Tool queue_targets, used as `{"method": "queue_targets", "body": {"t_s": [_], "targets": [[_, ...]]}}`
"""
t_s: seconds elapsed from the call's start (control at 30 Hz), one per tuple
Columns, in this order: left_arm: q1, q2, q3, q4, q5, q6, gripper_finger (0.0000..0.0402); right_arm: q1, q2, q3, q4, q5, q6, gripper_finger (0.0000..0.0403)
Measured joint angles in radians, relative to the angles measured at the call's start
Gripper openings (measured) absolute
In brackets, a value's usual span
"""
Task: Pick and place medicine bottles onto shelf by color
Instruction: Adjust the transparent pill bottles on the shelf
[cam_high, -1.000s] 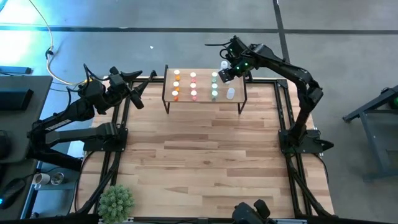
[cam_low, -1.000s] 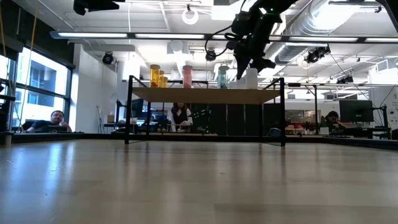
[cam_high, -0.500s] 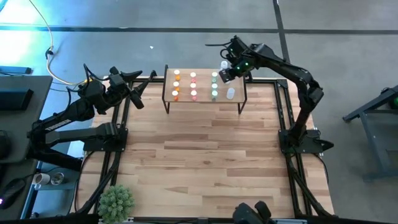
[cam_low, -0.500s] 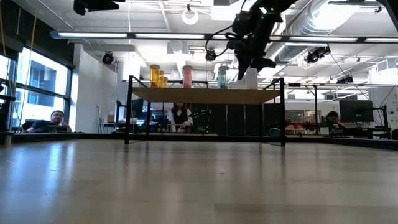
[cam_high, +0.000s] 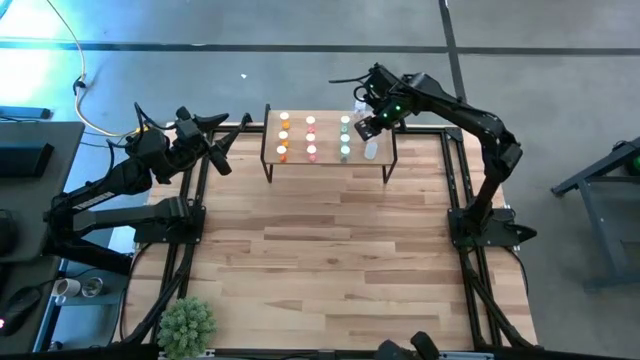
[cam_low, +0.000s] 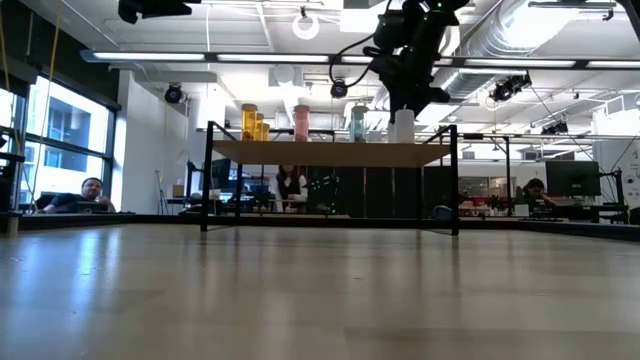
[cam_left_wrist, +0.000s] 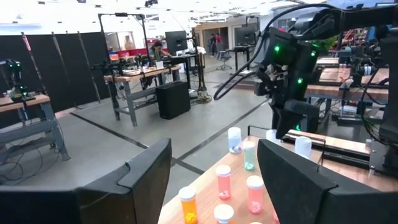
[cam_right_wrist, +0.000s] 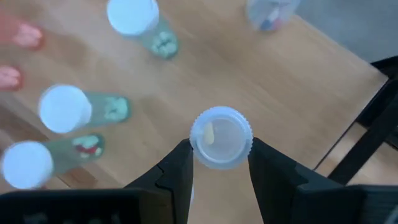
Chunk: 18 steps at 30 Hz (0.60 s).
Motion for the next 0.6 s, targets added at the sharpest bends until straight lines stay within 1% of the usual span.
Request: {"method": "queue_targets", "body": {"t_s": [0.1,0.43,0.6], "targets": [[0.0,0.0,0.0,0.0,0.0,-0.002,0.0229,0.008,0.002,0.0,-0.021,0.028,-0.001,0.0124],[0.0,0.0,0.0,0.0,0.0,-0.003,0.0229,0.009,0.002,0.0,-0.024,0.025,-0.001,0.0125],[0.0,0.0,0.0,0.0,0.0,-0.003,0.0229,0.009,0.002,0.0,-0.024,0.024,-0.01,0.0149]]}}
